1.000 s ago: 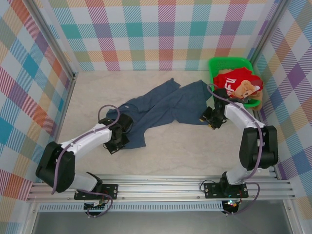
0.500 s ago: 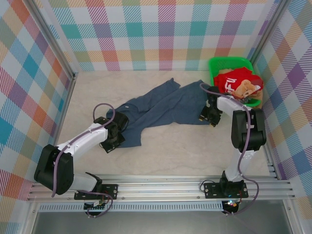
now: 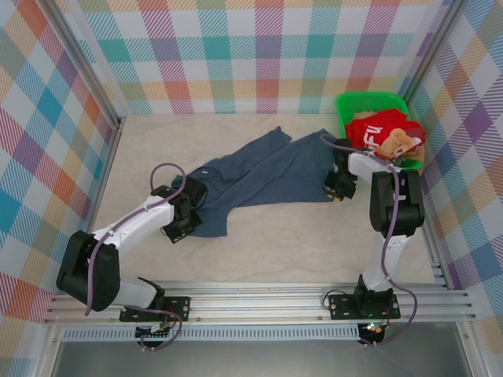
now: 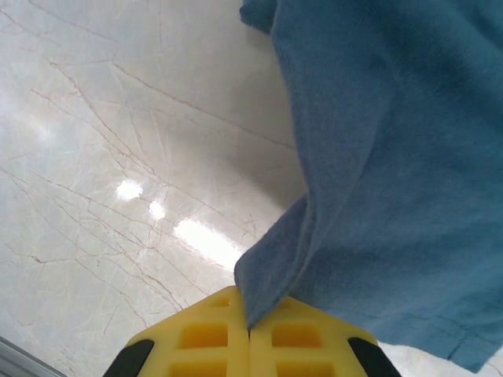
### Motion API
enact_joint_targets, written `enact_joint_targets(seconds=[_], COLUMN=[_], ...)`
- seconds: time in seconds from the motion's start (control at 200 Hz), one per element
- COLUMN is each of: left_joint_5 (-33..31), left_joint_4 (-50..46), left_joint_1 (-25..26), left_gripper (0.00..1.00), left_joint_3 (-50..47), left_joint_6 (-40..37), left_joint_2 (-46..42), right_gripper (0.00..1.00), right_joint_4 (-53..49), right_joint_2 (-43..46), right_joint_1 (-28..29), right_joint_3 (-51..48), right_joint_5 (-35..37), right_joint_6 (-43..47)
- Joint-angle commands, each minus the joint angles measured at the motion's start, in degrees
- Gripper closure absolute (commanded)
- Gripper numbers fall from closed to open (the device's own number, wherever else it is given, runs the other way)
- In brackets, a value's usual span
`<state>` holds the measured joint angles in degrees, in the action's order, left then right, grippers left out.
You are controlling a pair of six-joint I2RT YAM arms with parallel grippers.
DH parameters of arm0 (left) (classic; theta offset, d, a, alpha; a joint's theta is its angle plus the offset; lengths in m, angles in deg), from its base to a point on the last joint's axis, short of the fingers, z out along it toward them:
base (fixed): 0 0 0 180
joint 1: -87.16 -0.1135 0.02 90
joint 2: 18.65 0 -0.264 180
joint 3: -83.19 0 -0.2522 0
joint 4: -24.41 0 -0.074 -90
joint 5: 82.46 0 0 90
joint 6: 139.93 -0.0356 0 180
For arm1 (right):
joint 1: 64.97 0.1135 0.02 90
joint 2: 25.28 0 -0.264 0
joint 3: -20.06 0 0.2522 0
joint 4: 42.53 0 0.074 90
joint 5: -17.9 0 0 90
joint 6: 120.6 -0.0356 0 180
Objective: Fold and stack the t-shirts
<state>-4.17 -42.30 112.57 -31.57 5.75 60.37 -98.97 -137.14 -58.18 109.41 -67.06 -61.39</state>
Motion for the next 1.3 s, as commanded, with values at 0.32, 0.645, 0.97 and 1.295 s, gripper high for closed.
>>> enact_joint_targets(seconds=[0.32, 0.645, 0.97, 1.295], left_joint_5=[-5.17, -12.36, -15.97, -9.66], left_joint_4=[-2.28, 2.99, 16.69, 6.80], left_joint_1=[-5.89, -12.20, -12.22, -13.01], left_gripper=[1.00, 1.00, 1.00, 1.00], left_joint_3=[15.29, 45.37, 50.58, 83.21], left_joint_6=[-3.11, -9.03, -18.24, -19.15], left_joint_2=[-0.40, 0.99, -15.88, 4.87], right_gripper=[1.00, 1.00, 1.00, 1.00], right_joint_4=[0.51, 2.38, 9.20, 9.30], right_joint_2=[14.74, 23.22, 42.12, 35.67], right_joint_1=[8.45, 9.17, 9.14, 9.12], right_joint_3=[7.40, 28.17, 25.39, 33.83], right_joint_5=[-1.54, -2.53, -4.57, -10.73], right_joint_6=[1.03, 3.84, 3.54, -2.15])
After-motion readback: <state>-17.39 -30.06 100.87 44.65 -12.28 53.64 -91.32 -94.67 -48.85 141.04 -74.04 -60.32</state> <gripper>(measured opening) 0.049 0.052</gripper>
